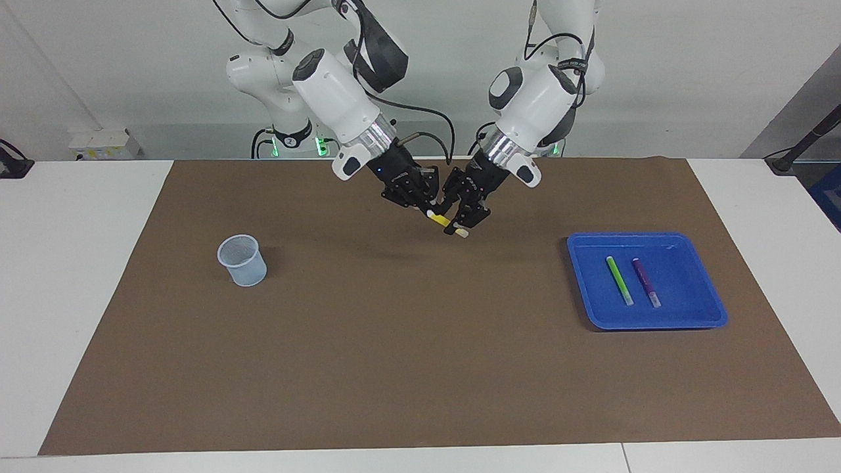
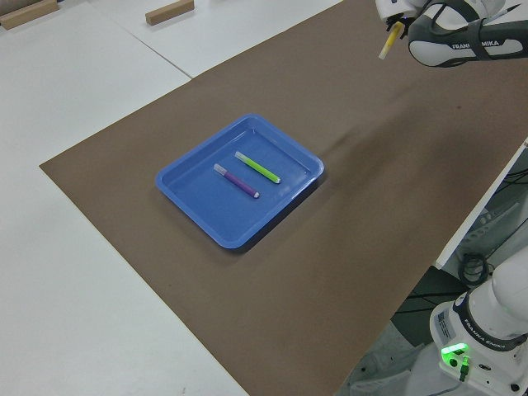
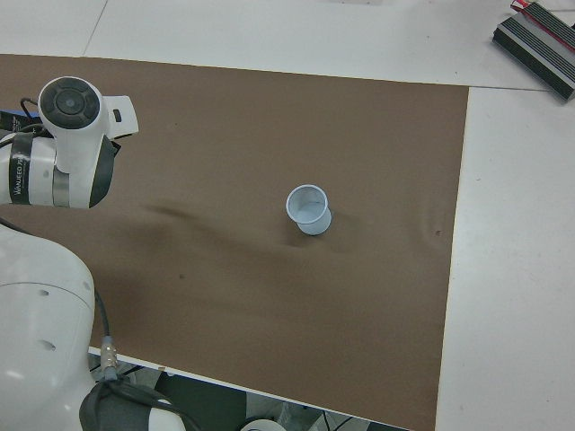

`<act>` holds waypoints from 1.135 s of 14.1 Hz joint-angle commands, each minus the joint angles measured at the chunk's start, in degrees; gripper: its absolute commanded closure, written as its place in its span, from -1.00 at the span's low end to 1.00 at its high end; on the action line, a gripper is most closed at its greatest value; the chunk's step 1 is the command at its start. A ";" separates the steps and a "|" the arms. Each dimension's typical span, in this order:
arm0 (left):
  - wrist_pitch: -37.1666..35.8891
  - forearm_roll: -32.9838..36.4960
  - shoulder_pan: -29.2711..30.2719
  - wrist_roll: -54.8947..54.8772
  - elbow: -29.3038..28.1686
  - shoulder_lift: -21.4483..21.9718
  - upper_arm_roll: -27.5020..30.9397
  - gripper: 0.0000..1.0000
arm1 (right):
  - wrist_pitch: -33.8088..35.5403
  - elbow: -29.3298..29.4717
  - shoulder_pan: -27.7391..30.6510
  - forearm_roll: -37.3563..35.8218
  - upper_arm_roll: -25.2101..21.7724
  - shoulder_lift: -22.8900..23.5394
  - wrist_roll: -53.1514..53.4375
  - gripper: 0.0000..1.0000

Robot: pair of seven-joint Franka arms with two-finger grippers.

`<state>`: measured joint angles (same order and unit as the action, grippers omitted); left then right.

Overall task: Right arm passes pens to left for tray arrangement
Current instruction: 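Close the left gripper on the yellow pen held by the right gripper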

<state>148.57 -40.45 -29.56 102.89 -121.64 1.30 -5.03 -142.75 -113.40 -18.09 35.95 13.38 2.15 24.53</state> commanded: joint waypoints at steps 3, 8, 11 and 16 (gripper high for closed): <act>1.03 -1.03 -1.11 -0.24 -0.88 0.37 0.72 1.00 | 0.19 -0.60 -0.10 1.58 -0.11 -0.83 0.16 1.00; 0.41 -0.86 -0.94 -0.94 -0.62 0.37 0.72 1.00 | 0.45 -0.60 0.07 1.58 -0.11 -0.83 0.16 1.00; 0.23 -0.86 -0.58 -0.94 -0.44 0.29 0.72 1.00 | 0.37 -0.51 -0.02 1.49 -0.11 -1.09 0.25 -1.00; -3.26 -0.86 1.52 -9.87 -0.09 0.55 0.72 1.00 | 9.03 0.98 2.43 -9.53 -0.90 -1.53 -0.89 -1.00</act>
<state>148.35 -40.50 -29.38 98.59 -121.65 1.23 -4.62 -138.54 -112.93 -17.71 32.45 12.67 1.71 24.28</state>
